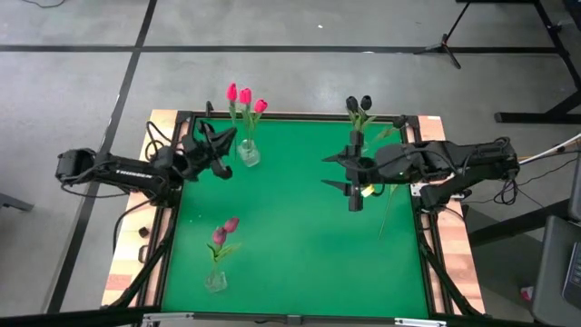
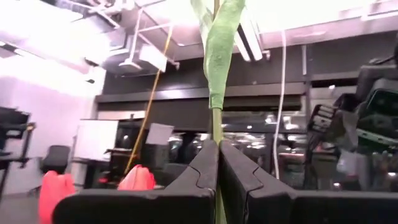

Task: Sort flowers into vase by color
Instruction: Put the pink flower into the top left transparent vase, then put the dark red flower into the bottom transparent flower vase

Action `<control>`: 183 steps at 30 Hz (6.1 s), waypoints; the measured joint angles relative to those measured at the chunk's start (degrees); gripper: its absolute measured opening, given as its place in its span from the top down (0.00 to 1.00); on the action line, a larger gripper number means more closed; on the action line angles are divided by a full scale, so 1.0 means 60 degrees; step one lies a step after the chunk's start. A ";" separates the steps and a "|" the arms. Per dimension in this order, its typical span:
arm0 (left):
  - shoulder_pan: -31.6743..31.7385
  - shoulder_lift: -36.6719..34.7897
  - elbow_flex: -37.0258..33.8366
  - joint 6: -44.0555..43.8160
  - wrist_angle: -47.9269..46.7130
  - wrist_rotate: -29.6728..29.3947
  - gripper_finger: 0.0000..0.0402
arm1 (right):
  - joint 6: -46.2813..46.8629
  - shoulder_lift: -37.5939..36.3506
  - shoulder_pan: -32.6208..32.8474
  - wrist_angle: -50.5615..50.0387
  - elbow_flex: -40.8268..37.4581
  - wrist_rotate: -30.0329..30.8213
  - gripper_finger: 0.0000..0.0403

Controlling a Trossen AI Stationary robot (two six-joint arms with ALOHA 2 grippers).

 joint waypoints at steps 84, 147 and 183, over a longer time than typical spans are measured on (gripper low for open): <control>-0.0643 -0.1667 0.0007 -0.1234 -0.4725 0.0281 0.74 | 0.0203 0.4660 -0.3371 0.7901 0.0260 -0.3673 0.98; -0.1058 -0.3295 0.0000 -0.2566 -0.9701 -0.1313 0.66 | 0.1303 0.5116 -0.4782 0.5937 0.0256 -0.4040 0.45; -0.1934 -0.3297 0.0004 -0.3673 -1.0795 -0.1183 0.66 | 0.1074 0.2748 -0.1796 -0.0209 0.0249 -0.3712 0.45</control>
